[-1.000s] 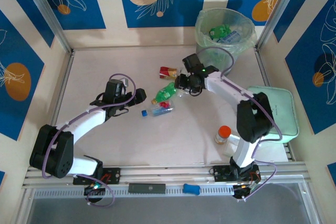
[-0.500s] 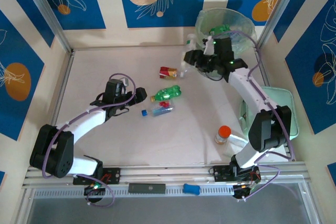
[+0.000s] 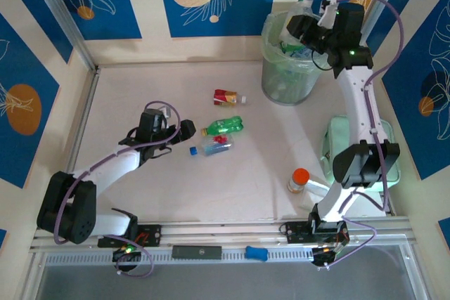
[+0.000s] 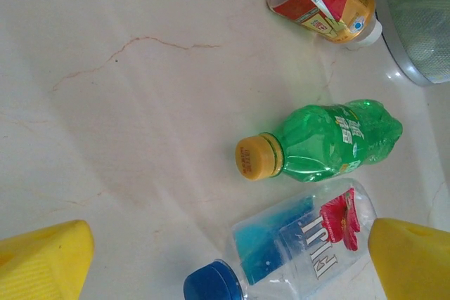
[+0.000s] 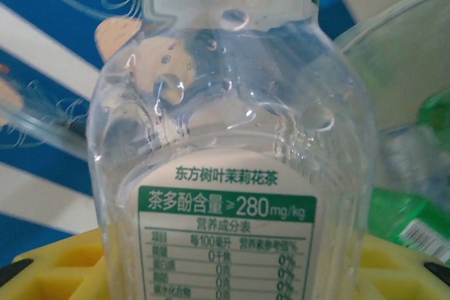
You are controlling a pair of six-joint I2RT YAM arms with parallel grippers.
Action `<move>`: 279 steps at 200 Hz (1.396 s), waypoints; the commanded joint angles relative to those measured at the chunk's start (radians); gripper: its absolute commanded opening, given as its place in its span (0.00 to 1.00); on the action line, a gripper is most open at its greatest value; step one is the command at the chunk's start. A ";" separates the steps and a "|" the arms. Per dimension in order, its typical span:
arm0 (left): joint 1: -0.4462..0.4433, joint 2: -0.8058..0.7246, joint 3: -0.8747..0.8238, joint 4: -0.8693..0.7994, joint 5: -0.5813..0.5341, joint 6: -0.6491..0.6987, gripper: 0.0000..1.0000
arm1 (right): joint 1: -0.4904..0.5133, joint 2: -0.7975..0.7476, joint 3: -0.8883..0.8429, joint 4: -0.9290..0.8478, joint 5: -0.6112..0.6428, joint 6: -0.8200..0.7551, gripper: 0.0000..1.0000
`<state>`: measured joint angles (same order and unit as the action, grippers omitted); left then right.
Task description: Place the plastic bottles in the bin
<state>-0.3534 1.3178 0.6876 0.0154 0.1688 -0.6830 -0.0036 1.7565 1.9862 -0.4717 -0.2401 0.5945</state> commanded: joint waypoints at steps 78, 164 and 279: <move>0.013 -0.091 -0.037 -0.028 -0.015 -0.001 1.00 | 0.002 0.386 0.459 -0.373 0.052 -0.070 0.46; 0.013 -0.127 -0.053 -0.046 -0.034 0.003 1.00 | 0.004 0.437 0.522 -0.397 0.057 -0.046 0.77; 0.010 -0.060 -0.029 0.103 0.168 0.053 1.00 | 0.092 0.051 0.091 -0.270 0.088 -0.139 0.82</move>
<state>-0.3534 1.2293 0.6430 0.0330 0.2287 -0.6674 0.0380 1.9274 2.2116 -0.8230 -0.1402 0.5014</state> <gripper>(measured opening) 0.997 0.810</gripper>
